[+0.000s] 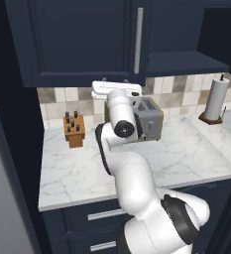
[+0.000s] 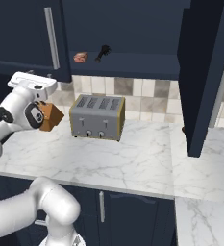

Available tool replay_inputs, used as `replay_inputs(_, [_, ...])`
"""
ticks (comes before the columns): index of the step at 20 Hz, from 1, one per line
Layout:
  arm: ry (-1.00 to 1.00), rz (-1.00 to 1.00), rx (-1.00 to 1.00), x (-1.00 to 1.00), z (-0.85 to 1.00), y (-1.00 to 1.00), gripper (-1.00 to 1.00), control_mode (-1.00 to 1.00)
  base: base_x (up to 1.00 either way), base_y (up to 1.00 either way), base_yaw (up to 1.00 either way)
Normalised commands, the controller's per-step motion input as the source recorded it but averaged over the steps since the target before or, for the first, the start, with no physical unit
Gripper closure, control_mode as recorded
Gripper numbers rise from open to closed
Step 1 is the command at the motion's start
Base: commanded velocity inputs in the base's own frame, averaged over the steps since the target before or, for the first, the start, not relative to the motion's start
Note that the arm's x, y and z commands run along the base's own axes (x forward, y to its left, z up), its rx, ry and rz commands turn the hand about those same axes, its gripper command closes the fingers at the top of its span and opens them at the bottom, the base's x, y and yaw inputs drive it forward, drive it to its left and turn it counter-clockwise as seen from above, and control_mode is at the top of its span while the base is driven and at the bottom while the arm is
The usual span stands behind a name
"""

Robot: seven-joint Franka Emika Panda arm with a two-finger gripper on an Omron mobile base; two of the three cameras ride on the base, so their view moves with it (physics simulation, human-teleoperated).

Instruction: Pick up the bar soap and dish brush from the sink, and place them back in the cabinet, and close the cabinet doors.

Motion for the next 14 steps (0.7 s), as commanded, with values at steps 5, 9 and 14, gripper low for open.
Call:
replay_inputs(5, [0.00,0.02,0.00,0.33,0.00,-0.12,-1.00,-1.00,0.00,0.00,0.00])
replay_inputs(9, [0.00,0.02,0.00,0.31,0.00,-0.11,-1.00,-1.00,0.00,0.00,0.00])
replay_inputs(14, [0.00,0.02,0.00,0.33,0.00,-0.09,-1.00,-1.00,0.00,0.00,0.00])
